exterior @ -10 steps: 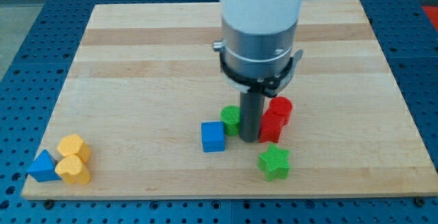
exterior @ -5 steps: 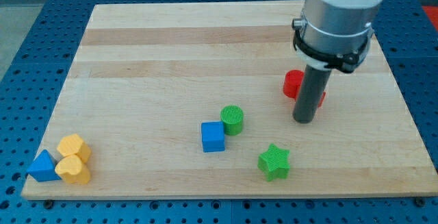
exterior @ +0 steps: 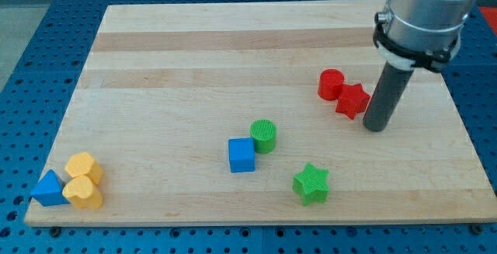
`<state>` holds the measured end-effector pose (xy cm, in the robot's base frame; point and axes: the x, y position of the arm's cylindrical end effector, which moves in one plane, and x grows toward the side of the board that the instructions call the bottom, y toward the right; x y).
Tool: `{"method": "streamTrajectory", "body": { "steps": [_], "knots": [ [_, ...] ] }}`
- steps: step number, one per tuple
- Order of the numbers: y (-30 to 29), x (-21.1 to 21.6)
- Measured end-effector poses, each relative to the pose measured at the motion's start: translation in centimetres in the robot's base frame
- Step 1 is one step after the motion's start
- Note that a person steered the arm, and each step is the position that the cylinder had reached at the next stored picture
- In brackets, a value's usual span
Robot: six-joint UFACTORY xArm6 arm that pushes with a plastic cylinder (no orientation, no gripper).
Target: Push the red blocks away from the green blocks
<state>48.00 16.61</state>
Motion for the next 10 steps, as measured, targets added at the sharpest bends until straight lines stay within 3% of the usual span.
{"method": "streamTrajectory", "body": {
  "steps": [3, 8, 10],
  "knots": [
    [-2.4, -1.0],
    [-6.1, 1.0],
    [-6.1, -0.5]
  ]
}}
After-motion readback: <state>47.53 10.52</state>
